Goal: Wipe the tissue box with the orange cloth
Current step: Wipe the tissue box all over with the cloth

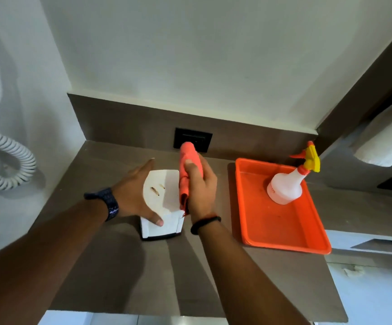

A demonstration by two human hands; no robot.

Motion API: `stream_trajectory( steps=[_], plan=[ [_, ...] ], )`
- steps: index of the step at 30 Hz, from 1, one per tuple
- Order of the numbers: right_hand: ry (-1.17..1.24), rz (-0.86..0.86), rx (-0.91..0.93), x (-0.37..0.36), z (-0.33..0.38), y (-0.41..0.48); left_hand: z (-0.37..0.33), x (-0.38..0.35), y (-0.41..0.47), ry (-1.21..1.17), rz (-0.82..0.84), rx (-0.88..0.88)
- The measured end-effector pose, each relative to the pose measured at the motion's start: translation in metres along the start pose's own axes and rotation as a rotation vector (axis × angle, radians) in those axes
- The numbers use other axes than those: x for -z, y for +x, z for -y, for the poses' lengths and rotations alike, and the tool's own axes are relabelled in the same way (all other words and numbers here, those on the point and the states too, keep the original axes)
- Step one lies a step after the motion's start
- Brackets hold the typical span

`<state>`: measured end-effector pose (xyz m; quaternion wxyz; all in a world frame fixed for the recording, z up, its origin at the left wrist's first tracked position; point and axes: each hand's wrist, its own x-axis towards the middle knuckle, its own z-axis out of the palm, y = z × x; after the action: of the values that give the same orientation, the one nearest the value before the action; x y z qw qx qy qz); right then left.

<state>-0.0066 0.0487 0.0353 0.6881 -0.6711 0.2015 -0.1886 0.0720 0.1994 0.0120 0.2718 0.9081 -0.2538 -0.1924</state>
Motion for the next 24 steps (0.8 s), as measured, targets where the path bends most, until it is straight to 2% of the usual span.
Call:
stream_trajectory(
  steps=[2,4,6,10,15,24],
  plan=[
    [-0.369,0.152,0.142,-0.011,0.004,0.005,0.013,0.002,-0.012,-0.066,-0.048,-0.003],
    [-0.862,0.377,0.248,-0.020,-0.007,0.008,0.024,0.001,-0.020,-0.114,-0.082,0.000],
    [-1.129,0.460,0.326,-0.024,-0.017,0.007,0.028,-0.001,-0.023,-0.144,-0.086,-0.022],
    [-1.170,0.438,0.399,-0.031,-0.023,0.004,0.023,-0.005,-0.018,-0.170,-0.085,-0.085],
    [-1.110,0.375,0.431,-0.031,-0.024,-0.004,0.018,-0.012,-0.012,-0.194,-0.091,-0.105],
    [-1.018,0.292,0.244,-0.028,-0.024,0.017,0.013,-0.015,-0.011,-0.215,-0.097,-0.022]
  ],
)
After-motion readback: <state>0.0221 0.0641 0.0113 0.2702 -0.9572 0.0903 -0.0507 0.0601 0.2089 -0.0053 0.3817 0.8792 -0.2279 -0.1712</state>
